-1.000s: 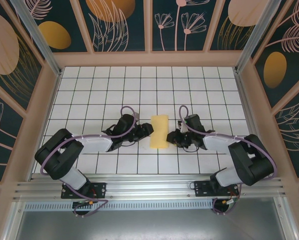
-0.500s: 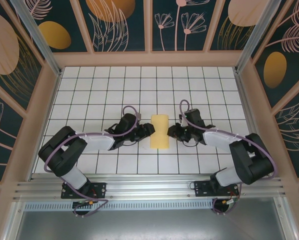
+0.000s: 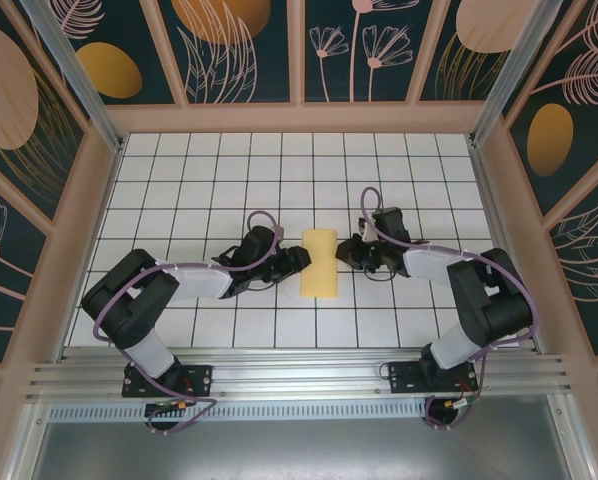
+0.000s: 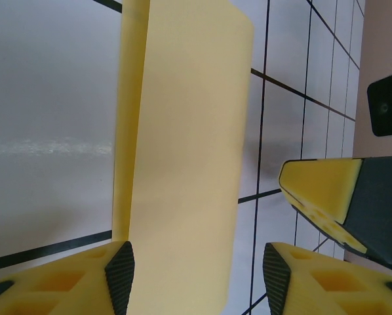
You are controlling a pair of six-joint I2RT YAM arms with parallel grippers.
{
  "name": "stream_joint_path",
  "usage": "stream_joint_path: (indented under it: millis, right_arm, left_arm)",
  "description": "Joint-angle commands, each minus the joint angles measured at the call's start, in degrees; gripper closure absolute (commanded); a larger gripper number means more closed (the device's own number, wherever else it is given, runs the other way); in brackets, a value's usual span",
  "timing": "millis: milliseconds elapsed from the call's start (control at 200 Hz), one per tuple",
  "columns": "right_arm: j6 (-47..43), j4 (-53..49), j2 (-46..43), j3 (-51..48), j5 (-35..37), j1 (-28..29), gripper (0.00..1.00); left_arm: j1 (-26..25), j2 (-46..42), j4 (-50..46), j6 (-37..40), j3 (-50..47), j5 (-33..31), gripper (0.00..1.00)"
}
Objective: Fold a paper plane with a square sheet of paper (pick it up from the middle)
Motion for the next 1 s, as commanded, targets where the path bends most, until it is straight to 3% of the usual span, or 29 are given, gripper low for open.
stream_joint_path:
  millis: [0, 435, 996]
  right_arm:
    - [-0.2, 1.9, 0.8, 0.6, -2.3, 0.0, 0.9]
    - [0.5, 3.9, -1.2, -7.6, -2.6, 0.7, 0.9]
    - [-0.4, 3.7, 0.5, -8.6, -1.8, 0.7, 0.9]
  left_arm:
    - [0.4, 1.1, 0.0, 0.1, 1.1, 0.8, 0.43]
    - [0.4, 2.5, 1.7, 0.1, 1.3, 2.7, 0.43]
    - [0.4, 6.4, 4.0, -0.8, 1.4, 5.1, 0.43]
